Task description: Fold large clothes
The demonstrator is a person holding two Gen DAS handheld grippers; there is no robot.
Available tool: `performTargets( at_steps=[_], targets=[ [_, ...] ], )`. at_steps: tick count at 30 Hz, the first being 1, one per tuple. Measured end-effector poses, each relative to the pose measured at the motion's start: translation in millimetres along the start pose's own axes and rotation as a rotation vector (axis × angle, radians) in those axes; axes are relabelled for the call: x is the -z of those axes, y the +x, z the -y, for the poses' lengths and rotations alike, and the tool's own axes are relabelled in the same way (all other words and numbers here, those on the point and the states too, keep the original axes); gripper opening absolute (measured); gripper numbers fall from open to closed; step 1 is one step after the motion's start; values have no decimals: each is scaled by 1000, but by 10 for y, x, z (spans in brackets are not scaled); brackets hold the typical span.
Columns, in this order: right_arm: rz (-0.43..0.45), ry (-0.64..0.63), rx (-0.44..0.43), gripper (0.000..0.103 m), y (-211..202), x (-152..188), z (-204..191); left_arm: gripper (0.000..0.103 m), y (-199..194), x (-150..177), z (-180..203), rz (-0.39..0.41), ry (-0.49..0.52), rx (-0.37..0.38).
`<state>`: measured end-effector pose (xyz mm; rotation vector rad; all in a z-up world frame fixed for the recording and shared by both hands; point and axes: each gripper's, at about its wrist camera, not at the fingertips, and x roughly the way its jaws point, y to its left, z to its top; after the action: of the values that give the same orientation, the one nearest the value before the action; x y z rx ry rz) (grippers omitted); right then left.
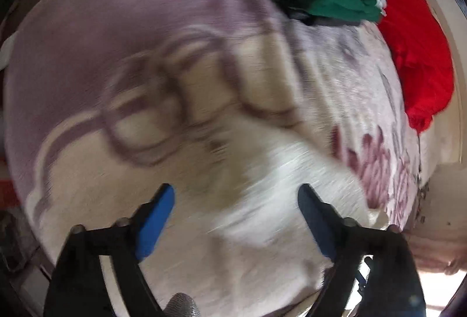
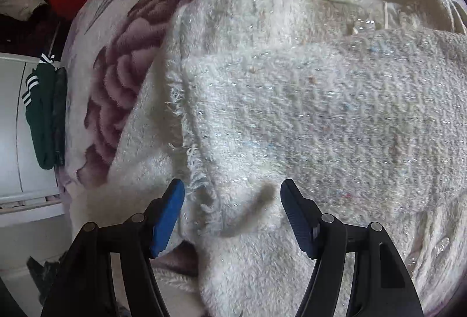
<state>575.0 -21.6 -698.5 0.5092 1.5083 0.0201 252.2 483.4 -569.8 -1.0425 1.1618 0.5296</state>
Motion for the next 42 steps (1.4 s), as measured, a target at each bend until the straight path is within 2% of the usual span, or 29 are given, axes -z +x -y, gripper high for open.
performTargets(
  at_steps=[1, 3, 5, 7, 10, 11, 12, 13, 14, 16, 17, 18, 20, 21, 22, 24, 26, 27, 28, 29, 31, 34, 36, 38, 39, 40, 41, 42],
  targets=[
    [-2, 7, 8, 70, -27, 27, 50, 87, -8, 36, -50, -2, -32, 14],
    [-8, 42, 8, 70, -61, 84, 170, 87, -13, 246, -204, -40, -125, 94],
    [-22, 89, 4, 70, -63, 134, 313, 87, 66, 446, -196, -57, -199, 165],
    [-24, 124, -2, 70, -67, 158, 443, 87, 230, 556, -88, -47, -255, 196],
    [-21, 113, 29, 70, -40, 141, 525, 83, 495, 479, 161, -4, -243, 167],
    [-21, 103, 39, 70, -31, 145, 541, 76, 570, 408, 264, 39, -212, 118],
    [-21, 88, 56, 70, -27, 149, 536, 42, 599, 370, 308, 59, -206, 84],
    [-21, 80, 66, 70, -17, 156, 532, 11, 614, 357, 329, 69, -207, 82],
    [-18, 75, 71, 70, 27, 152, 485, 10, 548, 371, 317, 84, -213, 82],
    [-16, 67, 86, 70, 72, 150, 459, 10, 373, 456, 231, 140, -198, 97],
    [-17, 68, 88, 70, 113, 142, 429, 11, 263, 531, 129, 132, -172, 84],
    [-17, 70, 90, 70, 147, 130, 403, 12, 227, 583, 42, 113, -165, 81],
    [-22, 72, 94, 70, 160, 124, 413, 15, 226, 737, -196, 20, -169, 82],
    [-24, 73, 96, 70, 280, 85, 265, 20, 241, 802, -289, -27, -185, 100],
    [-25, 73, 97, 70, 291, 79, 258, 29, 238, 837, -344, -52, -192, 106],
    [-31, 76, 94, 70, 306, 63, 253, 33, 176, 888, -467, -96, -194, 98],
    [-35, 83, 86, 70, 310, 45, 270, 35, 106, 916, -534, -101, -208, 156],
    [-37, 85, 82, 70, 299, 40, 287, 48, 61, 941, -563, -102, -229, 205],
    [-38, 84, 79, 70, 260, 34, 341, 66, 55, 945, -555, -101, -240, 242],
    [-37, 84, 76, 70, 254, 35, 353, 71, 60, 976, -528, -90, -254, 308],
    [-31, 79, 72, 70, 241, 38, 376, 74, 156, 997, -426, -74, -261, 375],
    [0, 86, 71, 70, 160, 62, 421, 74, 454, 939, -211, -58, -262, 350],
    [72, 68, 107, 70, -5, 87, 399, 72, 632, 869, -131, -25, -317, 266],
    [147, 33, 182, 70, -188, 97, 336, 72, 586, 829, -86, 54, -429, 179],
    [180, 12, 215, 70, -259, 90, 306, 60, 535, 816, -60, 87, -455, 154],
    [208, -7, 237, 70, -310, 75, 283, 24, 433, 786, -18, 140, -466, 111],
    [222, -26, 252, 70, -324, 41, 267, 12, 336, 736, 32, 175, -451, 70],
    [216, -33, 253, 70, -300, -5, 266, 10, 236, 648, 111, 204, -421, 52]
  ],
)
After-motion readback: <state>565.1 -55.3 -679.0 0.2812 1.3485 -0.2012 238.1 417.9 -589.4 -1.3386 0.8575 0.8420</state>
